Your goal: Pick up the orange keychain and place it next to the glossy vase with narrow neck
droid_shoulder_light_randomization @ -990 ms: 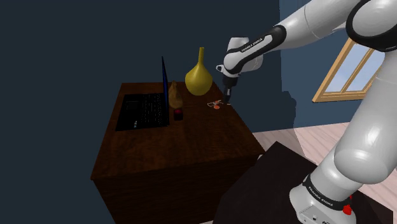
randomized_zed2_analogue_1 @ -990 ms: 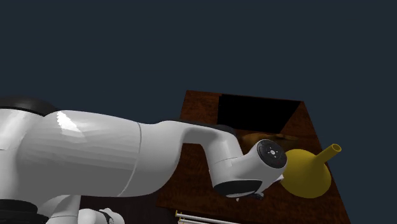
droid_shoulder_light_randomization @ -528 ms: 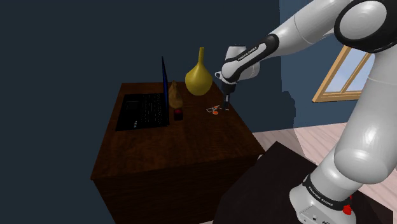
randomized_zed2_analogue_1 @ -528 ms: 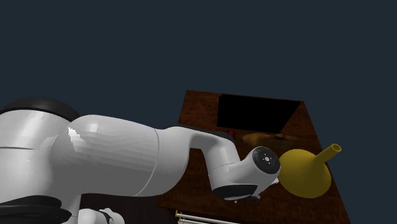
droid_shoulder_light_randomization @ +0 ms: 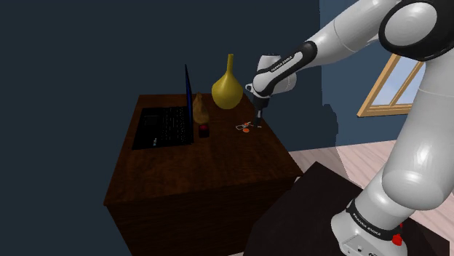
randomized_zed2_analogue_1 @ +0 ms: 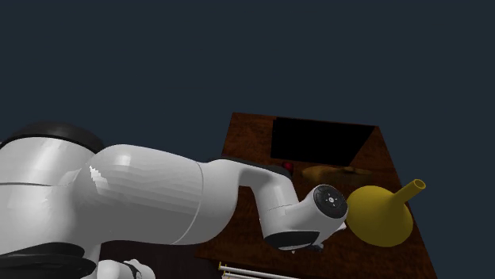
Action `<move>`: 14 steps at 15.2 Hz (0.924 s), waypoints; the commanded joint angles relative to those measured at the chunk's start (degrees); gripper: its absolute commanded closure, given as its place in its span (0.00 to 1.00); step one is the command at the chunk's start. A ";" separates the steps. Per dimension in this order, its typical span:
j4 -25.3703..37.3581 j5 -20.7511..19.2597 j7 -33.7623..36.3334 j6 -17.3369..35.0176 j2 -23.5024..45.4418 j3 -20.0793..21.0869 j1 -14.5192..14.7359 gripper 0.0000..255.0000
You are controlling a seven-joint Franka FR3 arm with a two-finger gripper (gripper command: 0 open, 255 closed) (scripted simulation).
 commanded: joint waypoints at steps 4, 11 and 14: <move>0.00 0.00 0.00 0.01 0.01 0.00 0.00 0.00; 1.92 -0.78 0.53 -6.64 -4.75 -0.24 0.14 0.00; 1.92 -0.78 0.53 -6.64 -4.75 -0.23 0.13 0.00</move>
